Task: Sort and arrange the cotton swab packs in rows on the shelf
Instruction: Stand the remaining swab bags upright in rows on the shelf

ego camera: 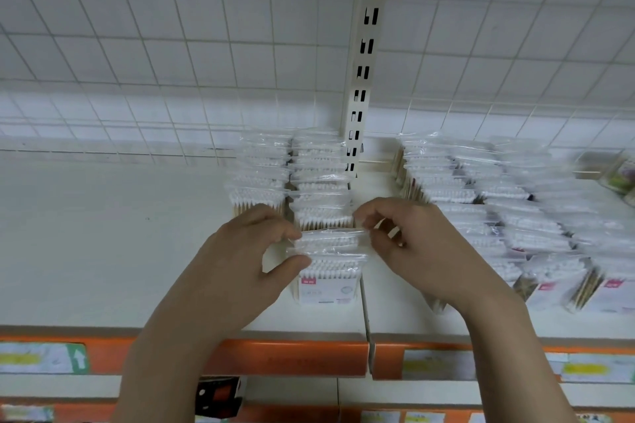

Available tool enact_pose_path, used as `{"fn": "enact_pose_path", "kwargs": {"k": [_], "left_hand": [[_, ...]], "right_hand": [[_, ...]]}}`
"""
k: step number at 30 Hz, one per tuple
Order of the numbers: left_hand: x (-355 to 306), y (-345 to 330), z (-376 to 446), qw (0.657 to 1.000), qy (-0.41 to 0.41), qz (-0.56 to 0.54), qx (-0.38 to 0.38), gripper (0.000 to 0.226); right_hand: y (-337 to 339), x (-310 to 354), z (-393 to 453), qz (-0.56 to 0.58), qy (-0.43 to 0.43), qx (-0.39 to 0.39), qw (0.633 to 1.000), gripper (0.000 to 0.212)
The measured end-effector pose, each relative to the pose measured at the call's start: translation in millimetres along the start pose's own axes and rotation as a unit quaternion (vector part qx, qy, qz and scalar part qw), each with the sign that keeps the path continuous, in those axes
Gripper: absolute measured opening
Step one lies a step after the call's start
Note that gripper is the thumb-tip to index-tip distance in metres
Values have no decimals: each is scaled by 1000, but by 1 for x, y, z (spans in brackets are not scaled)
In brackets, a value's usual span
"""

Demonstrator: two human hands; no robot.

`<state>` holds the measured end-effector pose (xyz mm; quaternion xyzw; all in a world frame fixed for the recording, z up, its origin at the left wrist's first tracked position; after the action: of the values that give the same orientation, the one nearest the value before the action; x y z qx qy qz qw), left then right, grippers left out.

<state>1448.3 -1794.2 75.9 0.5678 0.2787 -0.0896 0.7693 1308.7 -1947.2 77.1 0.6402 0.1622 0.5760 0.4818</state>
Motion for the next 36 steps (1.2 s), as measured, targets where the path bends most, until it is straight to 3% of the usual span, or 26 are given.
{"fn": "enact_pose_path", "kwargs": {"k": [3,7,19,28,36], "left_hand": [[-1,-1,0,1000,1,0,3,30],[-3,-2,0,1000,6,14,5,28],[-1,-3,1,999,15,37,10,27],[-1,-3,5,999,23,27,2,28],[1,-2,8,999,28,23,2,31]], "right_hand": [[5,0,7,-28,-4,-26,999,24],[6,1,23,-84,-4,-32,996,22],[-3,4,46,-119,-6,21,993,18],[28,18,32,-20,50,-173,983,16],[43,22,11,121,72,-228,963,25]]}}
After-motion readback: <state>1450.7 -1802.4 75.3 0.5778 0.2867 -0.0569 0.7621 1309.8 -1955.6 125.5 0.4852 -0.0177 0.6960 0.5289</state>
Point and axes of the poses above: each hand's wrist, its own z-axis towards the middle knuckle, its own y-axis out of the back of the hand, x = y × z, the point moved 3 cm from there along z, towards the middle knuckle, and after that the axes turned 9 degrees about x, right-handed, at the moved point
